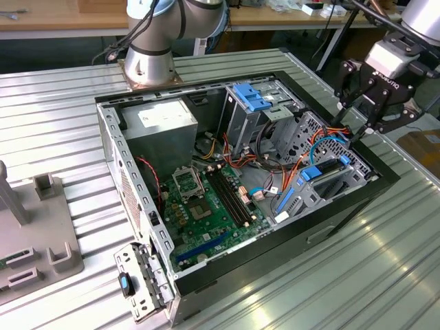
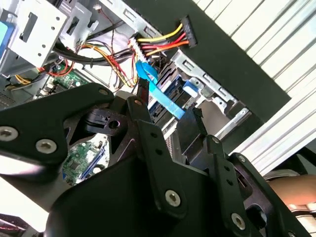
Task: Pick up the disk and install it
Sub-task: 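Insert the first disk wire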
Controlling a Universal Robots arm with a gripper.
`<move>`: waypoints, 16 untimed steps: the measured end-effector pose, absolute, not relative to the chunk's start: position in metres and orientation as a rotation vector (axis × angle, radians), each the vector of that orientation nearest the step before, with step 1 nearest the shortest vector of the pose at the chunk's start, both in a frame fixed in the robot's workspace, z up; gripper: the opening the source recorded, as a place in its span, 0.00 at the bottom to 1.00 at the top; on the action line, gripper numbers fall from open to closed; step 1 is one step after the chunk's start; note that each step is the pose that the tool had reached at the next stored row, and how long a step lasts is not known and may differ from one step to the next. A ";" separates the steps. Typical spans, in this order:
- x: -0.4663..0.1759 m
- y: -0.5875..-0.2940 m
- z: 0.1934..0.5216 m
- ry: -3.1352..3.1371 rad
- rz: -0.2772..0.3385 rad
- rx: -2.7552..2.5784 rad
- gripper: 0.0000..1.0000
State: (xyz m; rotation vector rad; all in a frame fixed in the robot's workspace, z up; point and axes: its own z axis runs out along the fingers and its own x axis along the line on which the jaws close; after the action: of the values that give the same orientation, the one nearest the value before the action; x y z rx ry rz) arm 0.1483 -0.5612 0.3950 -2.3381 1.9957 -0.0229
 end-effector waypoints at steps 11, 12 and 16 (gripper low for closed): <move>0.177 -0.561 0.390 1.802 -0.015 -2.490 0.50; 0.177 -0.561 0.390 1.797 -0.014 -2.493 0.50; 0.178 -0.561 0.390 1.794 -0.014 -2.495 0.50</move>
State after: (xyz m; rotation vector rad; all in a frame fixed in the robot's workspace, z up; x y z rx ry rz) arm 0.1779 -0.5605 0.3896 -2.4952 1.7943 -0.0138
